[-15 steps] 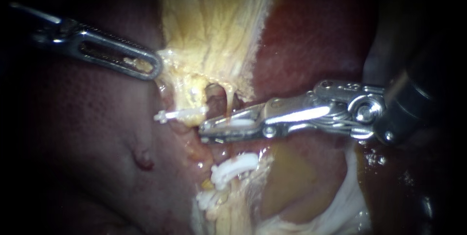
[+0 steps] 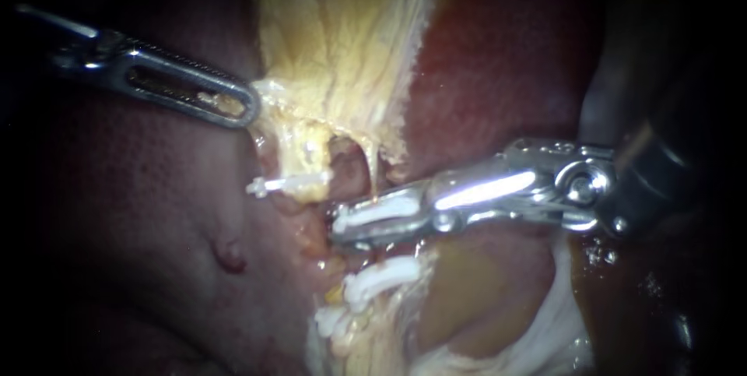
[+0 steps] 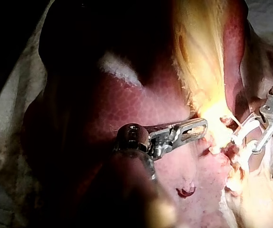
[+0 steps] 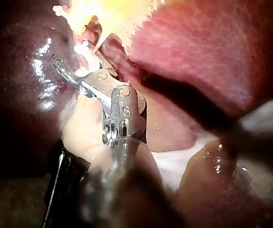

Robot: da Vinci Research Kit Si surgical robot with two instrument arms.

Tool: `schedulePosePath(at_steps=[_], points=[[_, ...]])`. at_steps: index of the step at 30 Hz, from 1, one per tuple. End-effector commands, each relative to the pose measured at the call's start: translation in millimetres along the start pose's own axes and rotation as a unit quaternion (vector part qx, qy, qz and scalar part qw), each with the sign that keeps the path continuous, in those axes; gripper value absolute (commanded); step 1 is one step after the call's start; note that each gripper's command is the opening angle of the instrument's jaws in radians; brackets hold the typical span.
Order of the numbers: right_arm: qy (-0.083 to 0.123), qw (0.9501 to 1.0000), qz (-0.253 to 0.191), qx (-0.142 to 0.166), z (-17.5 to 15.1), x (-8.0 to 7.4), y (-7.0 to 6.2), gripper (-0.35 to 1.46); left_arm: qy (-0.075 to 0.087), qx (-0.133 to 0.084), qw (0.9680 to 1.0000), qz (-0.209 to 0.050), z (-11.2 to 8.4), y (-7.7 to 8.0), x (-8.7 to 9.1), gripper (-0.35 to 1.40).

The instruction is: Going back third clip right tube

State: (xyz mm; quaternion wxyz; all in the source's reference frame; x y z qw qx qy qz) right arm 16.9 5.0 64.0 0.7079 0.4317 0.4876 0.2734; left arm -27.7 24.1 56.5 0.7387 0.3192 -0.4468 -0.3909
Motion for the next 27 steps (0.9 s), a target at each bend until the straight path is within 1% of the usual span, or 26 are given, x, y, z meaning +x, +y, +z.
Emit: schedulePosePath(at_steps=[1,2,4,5,6,9,11,14,20,24,27], points=[[0.003,1.0,-0.001,-0.005,0.1,-0.1,0.2,0.49,0.0,0.0,1.0,0.0,0.0,0.0,0.0,-0.35],[0.005,0.9999,0.002,-0.009,0.2,-0.2,0.4,0.49,0.0,0.0,1.0,0.0,0.0,0.0,0.0,-0.35],[0.011,0.9992,-0.031,-0.021,0.4,-0.5,1.0,0.49,0.0,0.0,1.0,0.0,0.0,0.0,0.0,-0.35],[0.014,0.9983,-0.046,-0.033,0.5,-0.7,1.3,0.49,0.0,0.0,1.0,0.0,0.0,0.0,0.0,-0.35],[0.017,0.9963,-0.069,-0.048,0.5,-0.9,1.6,0.5,0.0,0.0,1.0,0.0,0.0,0.0,0.0,-0.35],[0.022,0.9918,-0.104,-0.07,0.5,-1.5,2.5,0.5,0.0,0.0,1.0,0.0,0.0,0.0,0.0,-0.35],[0.024,0.9873,-0.132,-0.086,0.2,-1.8,3.1,0.5,0.0,0.0,1.0,0.0,0.0,0.0,0.0,-0.35],[0.023,0.9834,-0.154,-0.093,-0.3,-2.0,3.5,0.5,0.0,0.0,1.0,0.0,0.1,0.0,0.0,-0.35],[0.016,0.9748,-0.2,-0.097,-1.6,-2.3,3.1,0.5,0.0,0.0,1.0,0.0,0.0,0.1,0.0,-0.35],[0.01,0.9669,-0.238,-0.091,-3.4,-2.9,2.3,0.5,0.0,0.0,1.0,0.0,-0.1,0.1,0.1,-0.35],[0.008,0.9607,-0.261,-0.095,-5.4,-3.3,1.6,0.5,0.0,0.0,1.0,0.0,-0.2,0.1,0.1,-0.35]])
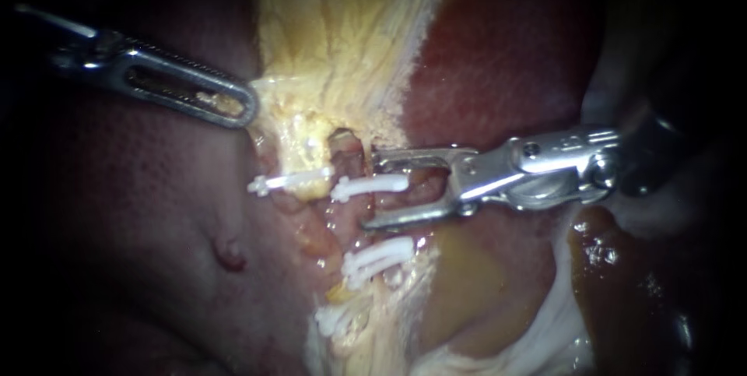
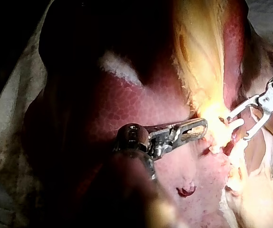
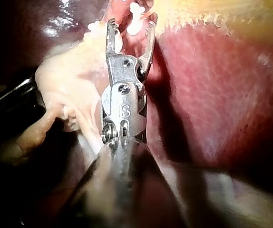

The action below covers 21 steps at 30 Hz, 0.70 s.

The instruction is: Going back third clip right tube

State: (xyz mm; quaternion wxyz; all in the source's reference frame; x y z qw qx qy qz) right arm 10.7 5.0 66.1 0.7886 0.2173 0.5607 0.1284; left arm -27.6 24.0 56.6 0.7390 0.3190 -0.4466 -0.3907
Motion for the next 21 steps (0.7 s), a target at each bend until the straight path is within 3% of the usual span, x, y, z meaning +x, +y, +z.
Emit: schedulePosePath(at_steps=[1,12,17,21], points=[[0.0,1.0,-0.005,0.001,-0.6,0.0,-0.1,0.5,0.0,0.001,1.0,0.0,-0.1,0.0,0.0,-0.35],[-0.001,0.9994,-0.036,-0.005,-6.9,1.3,-1.1,0.5,0.0,0.001,1.0,0.0,-0.1,0.0,0.0,-0.35],[-0.001,0.9993,-0.038,-0.004,-7.4,1.6,-1.2,0.5,-0.001,-0.001,1.0,0.0,0.4,0.0,0.1,-0.35],[-0.001,0.9993,-0.038,-0.004,-7.5,1.6,-1.3,0.5,-0.001,-0.002,1.0,0.002,2.0,0.3,0.7,-0.35]])
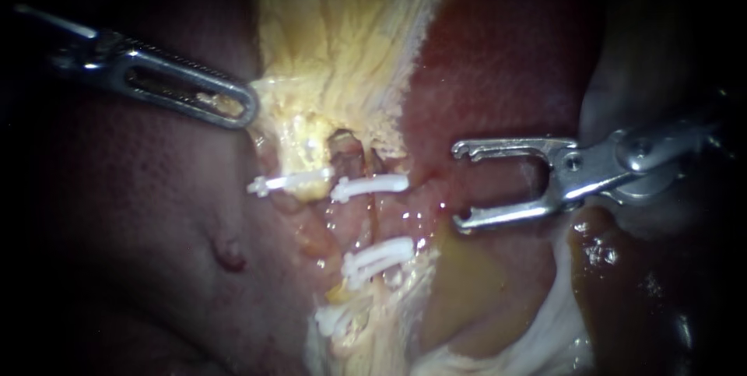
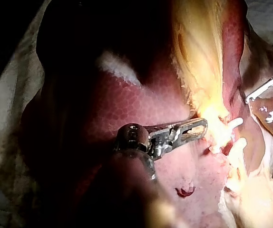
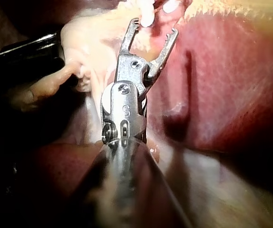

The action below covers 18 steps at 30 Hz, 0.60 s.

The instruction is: Going back third clip right tube

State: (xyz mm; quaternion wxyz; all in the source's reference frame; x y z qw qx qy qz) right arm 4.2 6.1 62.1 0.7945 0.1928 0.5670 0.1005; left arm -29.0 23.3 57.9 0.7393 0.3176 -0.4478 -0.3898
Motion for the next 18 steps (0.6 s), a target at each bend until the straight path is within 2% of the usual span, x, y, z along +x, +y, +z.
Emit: schedulePosePath(at_steps=[1,10,14,18], points=[[0.0,1.0,0.0,0.0,0.0,0.0,0.0,0.5,0.001,0.0,1.0,0.001,0.7,0.1,0.3,-0.35],[0.0,1.0,0.0,0.001,-0.2,-0.1,-0.2,0.5,0.006,0.005,1.0,0.006,5.8,0.9,1.2,-0.35],[0.0,1.0,0.0,0.001,-0.3,0.0,-0.3,0.5,0.007,0.007,0.9999,0.008,7.1,1.4,1.7,-0.35],[0.0,1.0,-0.003,0.001,-0.2,0.1,-0.4,0.5,0.009,0.007,0.9999,0.009,7.5,1.7,1.9,-0.35]])
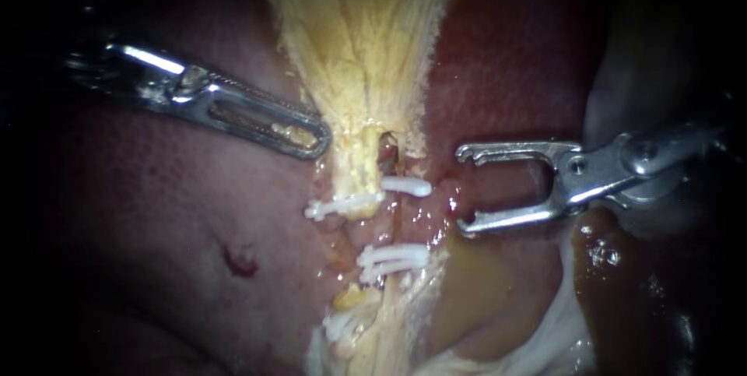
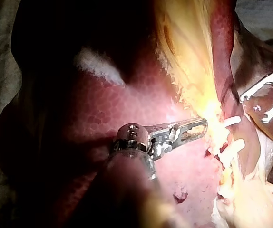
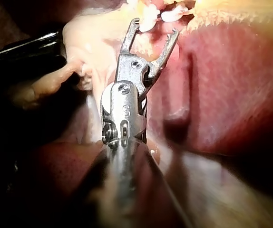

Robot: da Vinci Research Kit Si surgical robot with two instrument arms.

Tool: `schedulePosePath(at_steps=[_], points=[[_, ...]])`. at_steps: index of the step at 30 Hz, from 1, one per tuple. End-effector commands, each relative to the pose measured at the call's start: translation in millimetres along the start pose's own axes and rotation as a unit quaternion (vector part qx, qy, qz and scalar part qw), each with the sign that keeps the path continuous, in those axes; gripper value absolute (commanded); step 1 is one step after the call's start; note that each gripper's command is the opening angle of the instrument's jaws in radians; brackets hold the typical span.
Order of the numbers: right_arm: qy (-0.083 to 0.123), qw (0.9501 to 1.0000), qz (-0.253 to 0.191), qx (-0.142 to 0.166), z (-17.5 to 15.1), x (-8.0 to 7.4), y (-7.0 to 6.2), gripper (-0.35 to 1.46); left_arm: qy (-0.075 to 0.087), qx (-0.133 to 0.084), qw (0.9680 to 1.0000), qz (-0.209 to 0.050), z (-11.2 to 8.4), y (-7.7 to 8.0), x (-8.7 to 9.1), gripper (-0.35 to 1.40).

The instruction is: Going back third clip right tube

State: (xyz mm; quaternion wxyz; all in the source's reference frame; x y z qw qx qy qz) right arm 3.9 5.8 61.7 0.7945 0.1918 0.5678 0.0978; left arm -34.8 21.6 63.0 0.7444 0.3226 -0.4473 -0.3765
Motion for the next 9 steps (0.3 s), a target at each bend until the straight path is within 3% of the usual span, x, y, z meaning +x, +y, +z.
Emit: schedulePosePath(at_steps=[1,9], points=[[0.0,1.0,0.0,0.0,0.1,0.0,0.0,0.5,0.0,-0.001,1.0,0.0,0.0,0.1,0.0,-0.35],[0.0,1.0,0.0,0.0,0.1,0.1,-0.1,0.5,0.002,-0.001,1.0,0.0,-0.2,0.3,0.0,-0.35]])
